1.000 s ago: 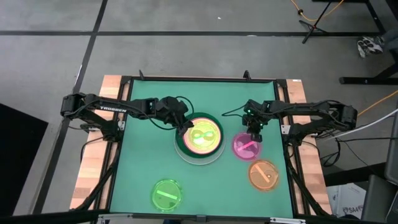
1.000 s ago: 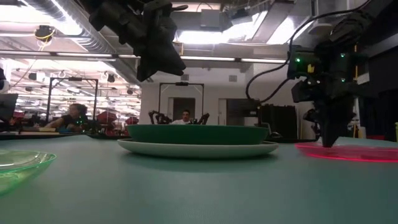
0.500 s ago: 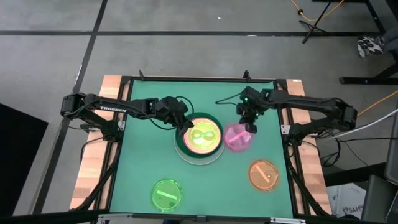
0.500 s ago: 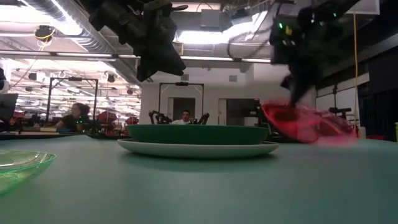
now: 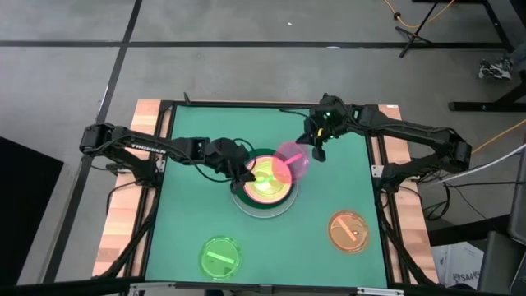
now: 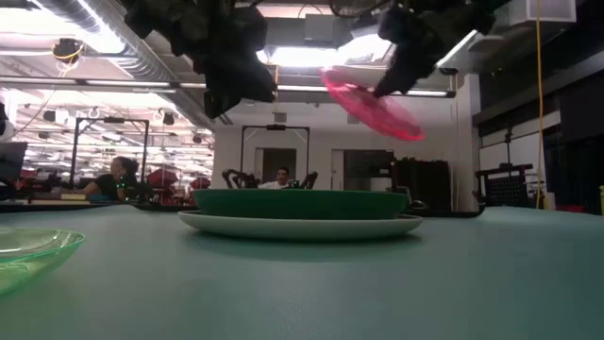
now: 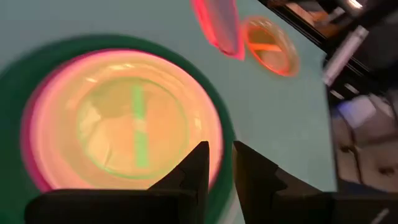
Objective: Stack plastic plates
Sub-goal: Stack the light pink plate on top of the light green plate
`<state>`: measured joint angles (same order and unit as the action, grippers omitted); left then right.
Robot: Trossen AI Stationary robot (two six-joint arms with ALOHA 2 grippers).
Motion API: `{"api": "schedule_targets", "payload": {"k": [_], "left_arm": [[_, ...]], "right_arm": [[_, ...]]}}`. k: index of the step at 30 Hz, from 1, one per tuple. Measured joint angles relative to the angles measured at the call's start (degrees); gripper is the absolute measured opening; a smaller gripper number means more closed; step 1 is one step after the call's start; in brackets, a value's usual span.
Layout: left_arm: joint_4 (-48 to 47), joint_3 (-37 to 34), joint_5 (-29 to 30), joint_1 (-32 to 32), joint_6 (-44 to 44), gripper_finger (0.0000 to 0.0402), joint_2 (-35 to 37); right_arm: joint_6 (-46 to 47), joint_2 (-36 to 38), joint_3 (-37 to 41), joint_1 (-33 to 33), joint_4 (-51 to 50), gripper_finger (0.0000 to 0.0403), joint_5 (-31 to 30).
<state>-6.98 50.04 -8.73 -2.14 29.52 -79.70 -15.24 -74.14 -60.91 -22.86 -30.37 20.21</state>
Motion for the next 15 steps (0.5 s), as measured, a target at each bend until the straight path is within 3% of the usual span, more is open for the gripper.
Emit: {"api": "schedule_targets", "payload": {"k": [6, 15], "left_arm": [[-1.71, 0.00, -4.47, 4.56, 1.68, 0.0064, 0.00], [-10.78, -0.02, -4.00, 13.02, 9.45, 0.0064, 0.00]], "right_arm": [[0.02, -3.31, -0.01, 0.01, 8.91, 0.0000, 0.57], [0.32, -11.38, -0.01, 1.59, 15.50, 0.0000, 3.12]]}}
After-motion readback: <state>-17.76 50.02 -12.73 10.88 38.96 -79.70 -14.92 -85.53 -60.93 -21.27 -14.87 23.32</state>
